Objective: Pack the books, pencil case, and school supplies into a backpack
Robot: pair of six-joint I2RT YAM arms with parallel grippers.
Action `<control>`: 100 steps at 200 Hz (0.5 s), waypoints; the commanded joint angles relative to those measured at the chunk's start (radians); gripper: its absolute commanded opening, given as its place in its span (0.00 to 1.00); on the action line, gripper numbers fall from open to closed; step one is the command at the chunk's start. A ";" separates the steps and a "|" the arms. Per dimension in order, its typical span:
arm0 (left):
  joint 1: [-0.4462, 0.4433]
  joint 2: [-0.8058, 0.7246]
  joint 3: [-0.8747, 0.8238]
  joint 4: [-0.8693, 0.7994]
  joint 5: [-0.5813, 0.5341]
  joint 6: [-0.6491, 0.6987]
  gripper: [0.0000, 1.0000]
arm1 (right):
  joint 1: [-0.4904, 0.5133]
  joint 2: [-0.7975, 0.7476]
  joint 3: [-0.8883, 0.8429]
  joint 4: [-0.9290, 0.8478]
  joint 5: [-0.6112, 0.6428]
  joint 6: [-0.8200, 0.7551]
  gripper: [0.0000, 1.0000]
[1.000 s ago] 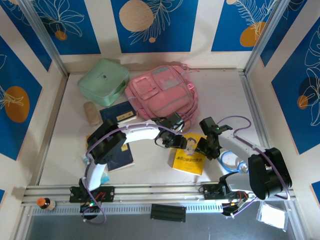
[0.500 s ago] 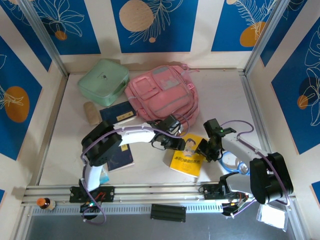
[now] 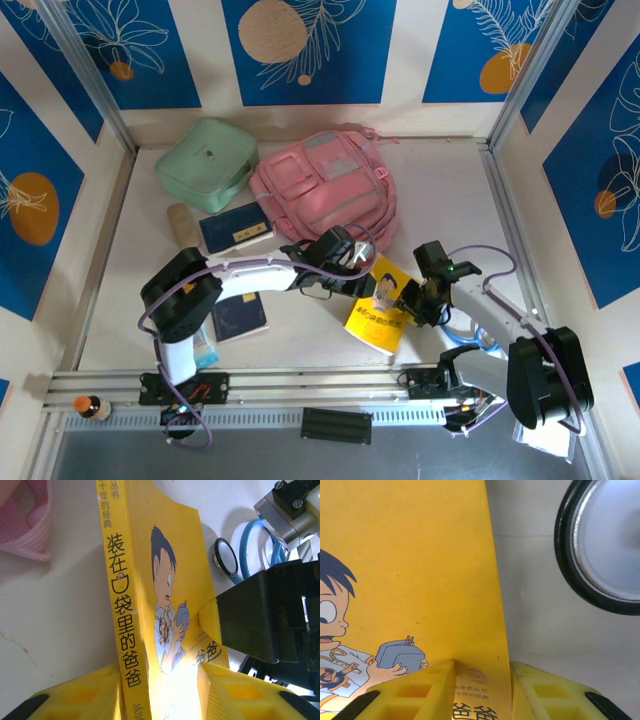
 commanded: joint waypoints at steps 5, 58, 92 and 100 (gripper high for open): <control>-0.026 0.015 0.045 -0.002 0.042 0.039 0.39 | -0.010 -0.010 -0.014 0.096 -0.103 0.018 0.33; -0.002 -0.021 0.045 -0.022 -0.047 0.043 0.25 | -0.027 0.039 0.033 0.145 -0.113 -0.007 0.33; 0.033 -0.054 0.054 -0.043 -0.073 0.060 0.08 | -0.039 0.050 0.083 0.155 -0.067 -0.042 0.36; 0.048 -0.062 0.063 -0.052 -0.073 0.069 0.03 | -0.049 0.049 0.097 0.160 -0.055 -0.050 0.38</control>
